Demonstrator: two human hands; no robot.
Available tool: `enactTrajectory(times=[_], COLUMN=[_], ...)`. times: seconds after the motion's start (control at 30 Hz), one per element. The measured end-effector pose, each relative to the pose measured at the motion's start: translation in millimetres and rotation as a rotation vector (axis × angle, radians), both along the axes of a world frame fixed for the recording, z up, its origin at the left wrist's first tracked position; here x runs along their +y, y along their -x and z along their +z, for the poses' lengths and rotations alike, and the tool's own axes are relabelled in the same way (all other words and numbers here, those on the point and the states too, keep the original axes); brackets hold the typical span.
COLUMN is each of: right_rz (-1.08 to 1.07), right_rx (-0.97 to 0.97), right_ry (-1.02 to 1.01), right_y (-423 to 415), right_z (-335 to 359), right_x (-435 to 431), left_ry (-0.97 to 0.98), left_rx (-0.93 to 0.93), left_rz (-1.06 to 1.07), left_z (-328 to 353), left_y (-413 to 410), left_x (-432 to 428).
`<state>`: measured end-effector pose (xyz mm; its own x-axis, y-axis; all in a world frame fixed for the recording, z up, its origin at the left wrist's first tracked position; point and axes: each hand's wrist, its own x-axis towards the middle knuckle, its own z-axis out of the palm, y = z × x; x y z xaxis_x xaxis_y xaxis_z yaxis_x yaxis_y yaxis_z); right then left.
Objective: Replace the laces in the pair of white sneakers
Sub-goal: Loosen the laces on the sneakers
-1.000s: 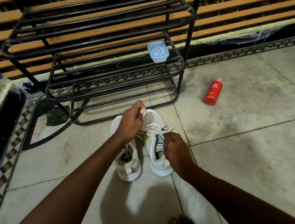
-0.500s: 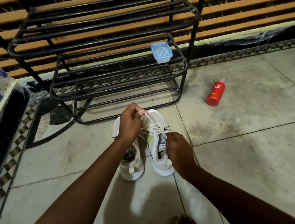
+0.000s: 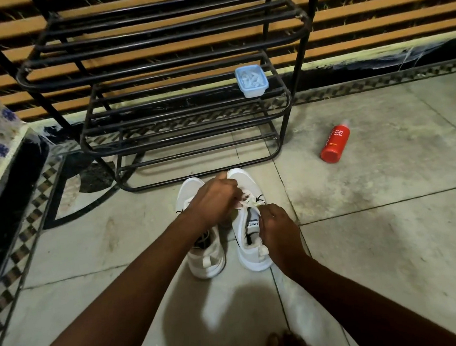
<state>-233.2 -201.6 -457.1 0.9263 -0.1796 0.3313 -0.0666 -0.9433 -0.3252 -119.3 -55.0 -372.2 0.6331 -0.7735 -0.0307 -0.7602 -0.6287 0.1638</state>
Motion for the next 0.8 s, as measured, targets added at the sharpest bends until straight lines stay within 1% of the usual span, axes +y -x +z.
enactTrajectory(times=[0.03, 0.13, 0.23, 0.3, 0.33, 0.43, 0.47, 0.53, 0.6, 0.7, 0.73, 0.8], right_rz=[0.000, -0.001, 0.017, 0.009, 0.001, -0.008, -0.007, -0.008, -0.021, -0.034, -0.028, -0.014], right_rx=[-0.001, 0.005, 0.011, 0.034, 0.048, 0.061, 0.059, 0.060, 0.066, 0.063, 0.068, 0.068], right_ry=[-0.003, 0.009, 0.034, 0.028, 0.020, -0.007, -0.013, -0.041, -0.103, -0.109, -0.105, -0.106], right_y=[0.2, -0.7, -1.8, -1.4, -1.4, -0.3, 0.3, 1.5, 2.2, 1.5, 1.6, 2.2], right_z=[0.7, 2.9, 4.0, 4.5, 4.8, 7.8, 8.8, 9.8, 10.9, 13.3, 14.0, 14.8], right_x=[0.3, 0.8, 1.5, 1.2, 1.0, 1.1, 1.5, 1.9, 1.1, -2.8, -3.3, -2.6], left_ry=[0.071, 0.348, 0.467, 0.526, 0.496, 0.230, 0.171, 0.113, 0.091, 0.103, 0.120, 0.226], left_rx=[0.022, 0.148, 0.145, 0.150, 0.144, 0.063, 0.050, 0.035, 0.024, 0.058, 0.085, 0.152], left_rz=[0.048, 0.297, 0.429, 0.435, 0.412, 0.310, 0.292, 0.257, 0.243, 0.328, 0.353, 0.408], left_z=[-2.8, -9.5, -14.1, -16.2, -16.8, -15.8, -14.8, -12.1, -10.3, -11.9, -13.6, -16.1], left_y=[-0.8, -3.0, 6.9, 13.8, 15.7, 17.1, 17.5, 18.3, 18.0, 14.1, 13.5, 13.3], left_x=[2.3, 6.7, -0.8, -5.1, -5.9, -5.8, -5.9, -6.9, -5.5, 4.0, 7.9, 13.8])
